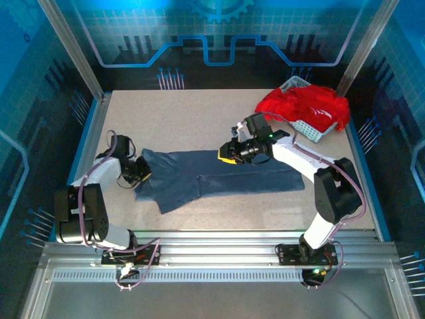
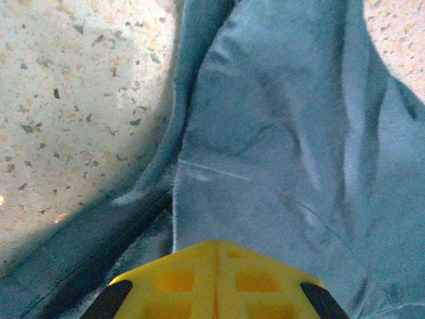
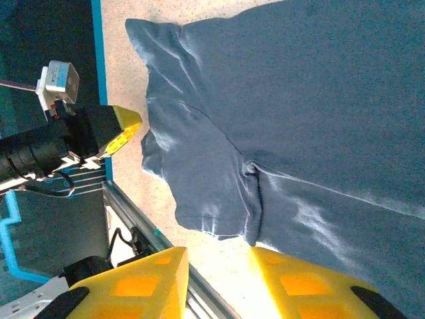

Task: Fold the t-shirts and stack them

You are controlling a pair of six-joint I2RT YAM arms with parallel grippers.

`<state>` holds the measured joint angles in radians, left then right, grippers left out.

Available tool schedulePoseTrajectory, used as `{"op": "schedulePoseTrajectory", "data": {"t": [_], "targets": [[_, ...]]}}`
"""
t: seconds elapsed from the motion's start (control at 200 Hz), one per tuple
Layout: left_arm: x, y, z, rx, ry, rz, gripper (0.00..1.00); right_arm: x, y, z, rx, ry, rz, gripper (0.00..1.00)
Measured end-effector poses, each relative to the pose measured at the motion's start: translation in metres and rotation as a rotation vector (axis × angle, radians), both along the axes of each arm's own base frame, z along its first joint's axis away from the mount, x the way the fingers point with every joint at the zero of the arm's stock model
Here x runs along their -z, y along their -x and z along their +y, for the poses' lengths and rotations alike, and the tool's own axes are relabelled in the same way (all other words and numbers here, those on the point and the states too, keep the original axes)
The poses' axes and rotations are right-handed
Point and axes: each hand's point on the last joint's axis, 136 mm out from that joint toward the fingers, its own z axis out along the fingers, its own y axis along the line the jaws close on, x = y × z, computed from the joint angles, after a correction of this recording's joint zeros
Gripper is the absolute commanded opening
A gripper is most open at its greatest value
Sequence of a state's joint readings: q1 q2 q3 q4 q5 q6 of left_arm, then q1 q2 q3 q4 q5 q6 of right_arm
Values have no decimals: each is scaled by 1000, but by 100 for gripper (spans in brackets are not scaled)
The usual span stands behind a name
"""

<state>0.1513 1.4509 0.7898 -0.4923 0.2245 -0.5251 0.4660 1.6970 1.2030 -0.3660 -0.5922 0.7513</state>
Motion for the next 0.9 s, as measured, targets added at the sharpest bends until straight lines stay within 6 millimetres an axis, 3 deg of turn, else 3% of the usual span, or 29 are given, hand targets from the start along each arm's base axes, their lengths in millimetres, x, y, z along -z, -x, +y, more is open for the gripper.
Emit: {"op": "schedulePoseTrajectory", "data": {"t": [0.05, 0.125, 0.21, 0.505, 0.66, 0.9], "targets": [[1, 1, 0, 0, 1, 4, 12, 2, 0, 0, 0, 2, 4, 31], [1, 2, 0, 0, 0, 6, 32, 3, 0, 0, 0, 3, 7, 31], [2, 4, 1, -7, -7, 18, 37, 3, 0, 0, 0, 4, 7, 31], [15, 3, 2, -19, -6, 46, 36, 4, 1, 0, -1, 6, 13, 31], [25, 1, 3, -29, 0, 68, 30, 4, 2, 0, -3, 6, 18, 31], [25, -1, 3, -27, -1, 58, 23, 6, 2, 0, -3, 10, 25, 31]]}}
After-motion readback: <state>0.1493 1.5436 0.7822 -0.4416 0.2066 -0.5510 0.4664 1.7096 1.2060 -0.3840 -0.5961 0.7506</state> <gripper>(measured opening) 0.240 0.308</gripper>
